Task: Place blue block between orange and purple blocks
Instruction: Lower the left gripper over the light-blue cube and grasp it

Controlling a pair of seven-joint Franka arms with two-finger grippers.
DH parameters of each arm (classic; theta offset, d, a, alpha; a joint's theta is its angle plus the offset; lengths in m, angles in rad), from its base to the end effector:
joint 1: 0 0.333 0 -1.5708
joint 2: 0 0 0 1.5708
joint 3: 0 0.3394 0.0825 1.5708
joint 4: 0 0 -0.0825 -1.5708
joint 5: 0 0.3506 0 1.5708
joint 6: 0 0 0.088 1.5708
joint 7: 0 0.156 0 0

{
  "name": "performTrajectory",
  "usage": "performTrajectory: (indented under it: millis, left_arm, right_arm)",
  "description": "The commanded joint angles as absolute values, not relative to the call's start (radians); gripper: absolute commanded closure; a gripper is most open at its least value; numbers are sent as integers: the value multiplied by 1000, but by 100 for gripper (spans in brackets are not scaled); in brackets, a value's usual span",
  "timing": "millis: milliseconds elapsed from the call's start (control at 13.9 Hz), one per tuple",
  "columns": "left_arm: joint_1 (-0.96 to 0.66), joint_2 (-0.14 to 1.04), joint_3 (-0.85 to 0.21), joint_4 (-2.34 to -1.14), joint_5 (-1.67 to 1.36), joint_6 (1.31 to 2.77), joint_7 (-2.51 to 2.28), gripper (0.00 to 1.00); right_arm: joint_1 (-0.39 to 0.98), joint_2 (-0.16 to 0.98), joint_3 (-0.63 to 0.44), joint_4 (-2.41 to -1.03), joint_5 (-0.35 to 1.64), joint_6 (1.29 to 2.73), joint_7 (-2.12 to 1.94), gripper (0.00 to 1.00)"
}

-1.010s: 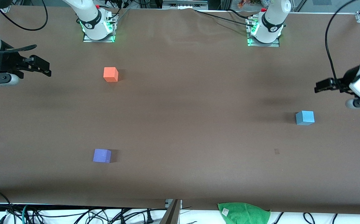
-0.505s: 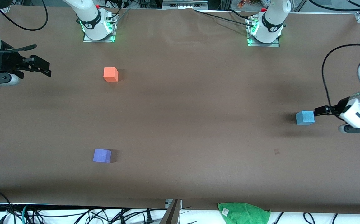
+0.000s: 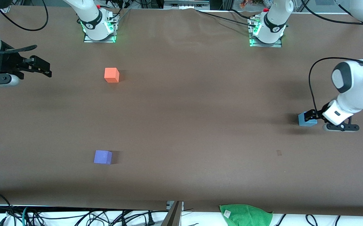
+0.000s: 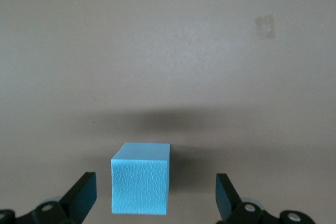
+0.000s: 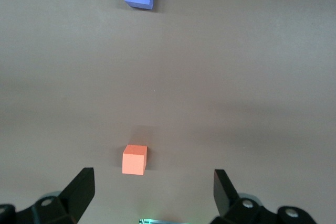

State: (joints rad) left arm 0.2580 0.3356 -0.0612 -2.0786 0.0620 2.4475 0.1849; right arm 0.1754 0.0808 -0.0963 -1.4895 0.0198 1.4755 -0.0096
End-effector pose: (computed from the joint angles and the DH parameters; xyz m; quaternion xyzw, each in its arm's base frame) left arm 0.5660 0.1155 0.2667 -0.9997 0.0157 -0.0149 0.0133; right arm 0.5308 0.0474 0.5839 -0.9979 -0.0447 0.0474 0.0044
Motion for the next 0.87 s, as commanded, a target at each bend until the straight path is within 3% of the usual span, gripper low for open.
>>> performTrajectory:
  millis: [0, 721, 793]
  left_arm:
    - [285, 350, -67, -2109, 86, 2510, 253, 0]
    - [341, 439, -81, -2155, 69, 2597, 290, 0]
    - [339, 449, -81, -2155, 69, 2615, 290, 10]
  right_arm:
    - [176, 69, -97, -1493, 14, 1468, -9, 0]
    - [176, 69, -98, -1493, 14, 1468, -9, 0]
    - [176, 69, -98, -1493, 14, 1468, -9, 0]
